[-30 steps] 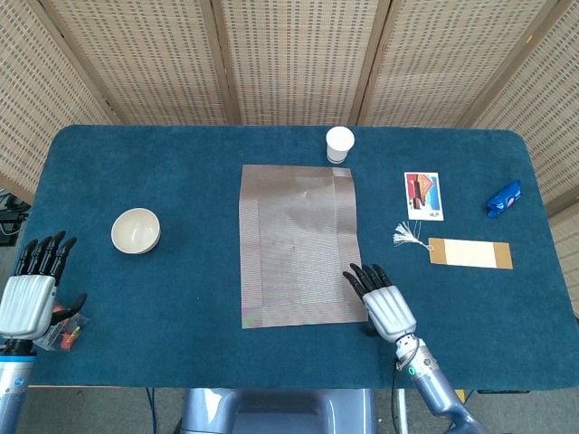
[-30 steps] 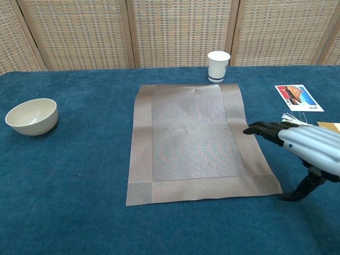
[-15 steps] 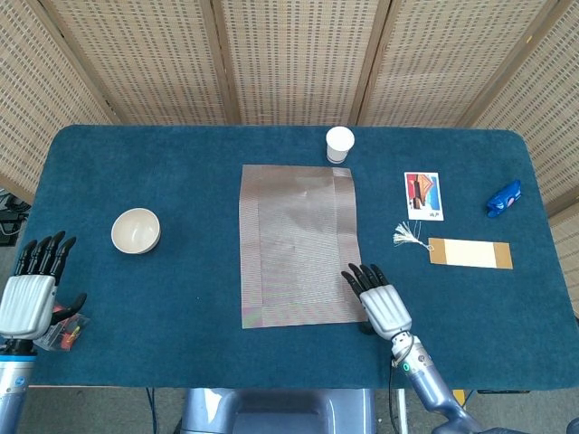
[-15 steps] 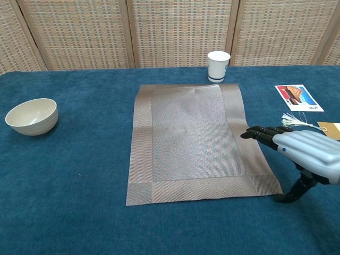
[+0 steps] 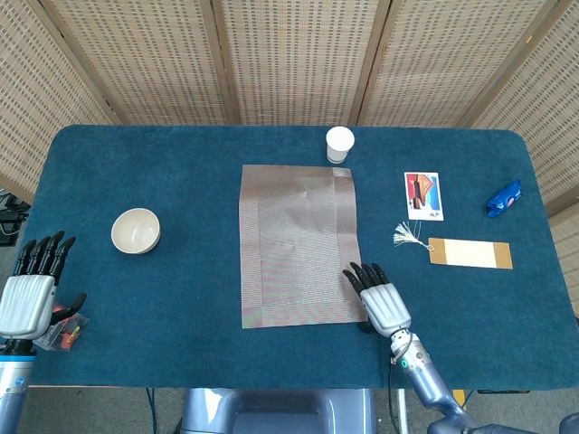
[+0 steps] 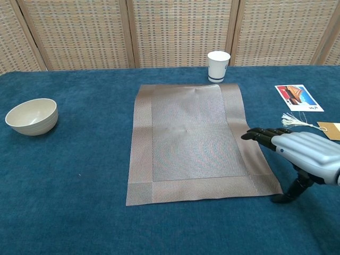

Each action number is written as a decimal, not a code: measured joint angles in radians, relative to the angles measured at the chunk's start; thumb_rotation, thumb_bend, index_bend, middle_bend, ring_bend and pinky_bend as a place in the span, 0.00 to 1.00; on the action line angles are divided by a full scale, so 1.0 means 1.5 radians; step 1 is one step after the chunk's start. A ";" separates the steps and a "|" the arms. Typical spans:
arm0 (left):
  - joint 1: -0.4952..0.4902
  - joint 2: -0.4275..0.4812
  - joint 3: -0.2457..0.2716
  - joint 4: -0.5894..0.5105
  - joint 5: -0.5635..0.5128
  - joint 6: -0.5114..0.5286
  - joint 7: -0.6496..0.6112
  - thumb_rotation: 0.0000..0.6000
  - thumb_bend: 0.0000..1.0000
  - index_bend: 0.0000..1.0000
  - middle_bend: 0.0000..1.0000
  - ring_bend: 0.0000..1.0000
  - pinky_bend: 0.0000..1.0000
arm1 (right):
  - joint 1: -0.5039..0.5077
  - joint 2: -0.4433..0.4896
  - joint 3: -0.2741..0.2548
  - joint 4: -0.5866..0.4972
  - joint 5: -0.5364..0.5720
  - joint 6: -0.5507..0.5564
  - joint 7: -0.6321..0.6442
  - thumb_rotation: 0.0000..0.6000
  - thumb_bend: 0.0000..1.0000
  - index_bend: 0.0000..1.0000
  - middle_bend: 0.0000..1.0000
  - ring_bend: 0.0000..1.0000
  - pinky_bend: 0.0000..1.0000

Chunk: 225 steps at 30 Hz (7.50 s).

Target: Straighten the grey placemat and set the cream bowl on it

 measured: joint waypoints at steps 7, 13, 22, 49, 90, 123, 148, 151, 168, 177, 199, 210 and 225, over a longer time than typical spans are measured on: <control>0.002 -0.002 -0.004 0.000 0.001 -0.003 0.000 1.00 0.25 0.03 0.00 0.00 0.00 | 0.004 -0.017 0.000 0.026 -0.010 0.010 0.010 1.00 0.22 0.07 0.00 0.00 0.00; 0.003 -0.004 -0.006 0.001 0.002 -0.006 -0.002 1.00 0.25 0.03 0.00 0.00 0.00 | 0.006 -0.026 -0.002 0.039 -0.035 0.030 0.039 1.00 0.34 0.08 0.00 0.00 0.00; 0.004 -0.004 -0.009 0.001 0.001 -0.014 -0.004 1.00 0.25 0.03 0.00 0.00 0.00 | 0.006 -0.036 -0.006 0.058 -0.046 0.039 0.056 1.00 0.36 0.10 0.00 0.00 0.00; 0.005 -0.003 -0.009 -0.003 0.003 -0.032 -0.012 1.00 0.26 0.04 0.00 0.00 0.00 | 0.013 -0.076 -0.001 0.132 -0.059 0.056 0.077 1.00 0.40 0.47 0.00 0.00 0.00; 0.007 -0.004 -0.010 -0.004 0.007 -0.040 -0.013 1.00 0.26 0.05 0.00 0.00 0.00 | 0.008 -0.073 0.006 0.124 -0.035 0.056 0.054 1.00 0.54 0.57 0.02 0.00 0.00; 0.007 -0.006 -0.012 -0.004 0.005 -0.042 -0.011 1.00 0.26 0.05 0.00 0.00 0.00 | 0.003 -0.075 0.005 0.116 -0.040 0.068 0.061 1.00 0.56 0.68 0.11 0.00 0.00; 0.008 -0.012 -0.011 0.000 0.010 -0.038 -0.001 1.00 0.26 0.05 0.00 0.00 0.00 | -0.035 0.010 0.003 0.027 -0.054 0.138 0.037 1.00 0.58 0.69 0.11 0.00 0.00; 0.008 -0.015 -0.009 0.000 0.013 -0.036 0.005 1.00 0.26 0.05 0.00 0.00 0.00 | -0.046 0.033 0.000 0.013 -0.053 0.145 0.039 1.00 0.58 0.69 0.11 0.00 0.00; 0.015 -0.021 -0.002 -0.005 0.032 -0.020 0.021 1.00 0.26 0.05 0.00 0.00 0.00 | -0.092 0.174 0.033 0.013 0.012 0.169 0.067 1.00 0.57 0.69 0.11 0.00 0.00; 0.014 -0.024 -0.002 -0.004 0.031 -0.023 0.029 1.00 0.26 0.05 0.00 0.00 0.00 | -0.084 0.213 0.071 0.021 0.045 0.152 0.082 1.00 0.56 0.69 0.11 0.00 0.00; 0.010 -0.030 -0.008 0.000 0.024 -0.030 0.033 1.00 0.26 0.05 0.00 0.00 0.00 | -0.069 0.211 0.123 0.069 0.142 0.138 0.072 1.00 0.15 0.10 0.00 0.00 0.00; -0.020 -0.029 -0.029 0.001 0.008 -0.069 0.028 1.00 0.15 0.05 0.00 0.00 0.00 | -0.139 0.250 0.103 -0.009 0.061 0.252 0.173 1.00 0.13 0.07 0.00 0.00 0.00; -0.196 -0.066 -0.129 -0.008 -0.051 -0.213 0.162 1.00 0.05 0.05 0.00 0.00 0.00 | -0.177 0.319 0.081 -0.087 -0.026 0.311 0.244 1.00 0.13 0.07 0.00 0.00 0.00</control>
